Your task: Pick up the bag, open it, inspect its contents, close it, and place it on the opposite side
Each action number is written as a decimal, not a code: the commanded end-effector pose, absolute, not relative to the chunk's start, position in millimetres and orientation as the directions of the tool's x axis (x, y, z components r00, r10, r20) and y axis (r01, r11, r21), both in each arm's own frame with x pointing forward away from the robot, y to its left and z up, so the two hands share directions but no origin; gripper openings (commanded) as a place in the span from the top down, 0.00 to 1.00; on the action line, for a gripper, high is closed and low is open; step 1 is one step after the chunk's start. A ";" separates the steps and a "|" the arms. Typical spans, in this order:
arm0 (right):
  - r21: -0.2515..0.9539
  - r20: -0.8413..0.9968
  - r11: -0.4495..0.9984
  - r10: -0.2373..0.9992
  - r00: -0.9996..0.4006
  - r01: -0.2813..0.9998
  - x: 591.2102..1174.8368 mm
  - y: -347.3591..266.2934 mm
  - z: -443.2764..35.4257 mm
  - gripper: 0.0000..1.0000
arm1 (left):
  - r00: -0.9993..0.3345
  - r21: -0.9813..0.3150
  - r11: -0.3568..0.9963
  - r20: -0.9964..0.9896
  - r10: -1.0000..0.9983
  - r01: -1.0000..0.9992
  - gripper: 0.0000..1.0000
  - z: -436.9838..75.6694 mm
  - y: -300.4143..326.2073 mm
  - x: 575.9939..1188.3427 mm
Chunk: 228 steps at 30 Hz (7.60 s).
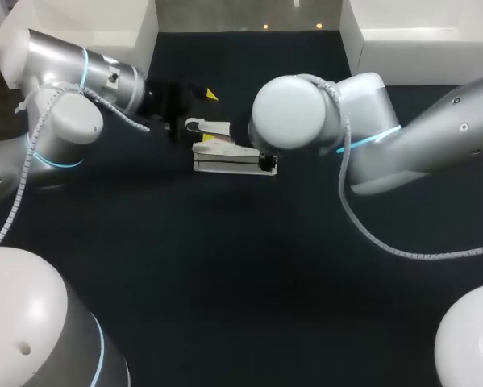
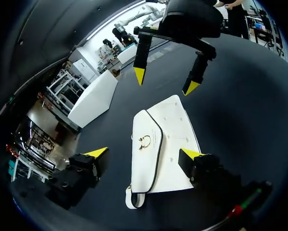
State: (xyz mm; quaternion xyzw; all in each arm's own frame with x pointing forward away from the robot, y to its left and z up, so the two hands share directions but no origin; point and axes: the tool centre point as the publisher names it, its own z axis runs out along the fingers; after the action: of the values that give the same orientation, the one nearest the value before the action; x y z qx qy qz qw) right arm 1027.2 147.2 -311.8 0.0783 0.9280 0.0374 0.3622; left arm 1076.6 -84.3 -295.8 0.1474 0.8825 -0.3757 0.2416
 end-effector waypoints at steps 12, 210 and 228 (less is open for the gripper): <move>0.139 -0.479 0.984 0.165 -0.862 0.111 1039.1 132.5 -272.2 0.00 | -0.955 -0.544 0.811 -0.288 0.064 0.218 0.00 -278.7 -51.7 1057.3; -0.191 0.909 -0.142 0.348 0.230 0.971 1066.9 165.1 -366.7 1.00 | -0.072 -0.093 -0.030 0.908 -0.412 -0.995 1.00 -357.3 -74.0 1089.0; -0.200 0.909 -0.155 0.340 0.242 0.968 1067.2 167.8 -368.6 0.08 | -0.060 -0.070 -0.011 0.911 -0.408 -0.997 0.60 -370.1 -79.3 1091.4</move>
State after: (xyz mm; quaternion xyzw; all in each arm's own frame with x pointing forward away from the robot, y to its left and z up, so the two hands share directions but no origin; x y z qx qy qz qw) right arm 1064.9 163.0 -364.8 0.6648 0.4930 0.3701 -0.4220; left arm 1086.1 -74.4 -360.2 -0.5858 0.6047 -0.4068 -0.3546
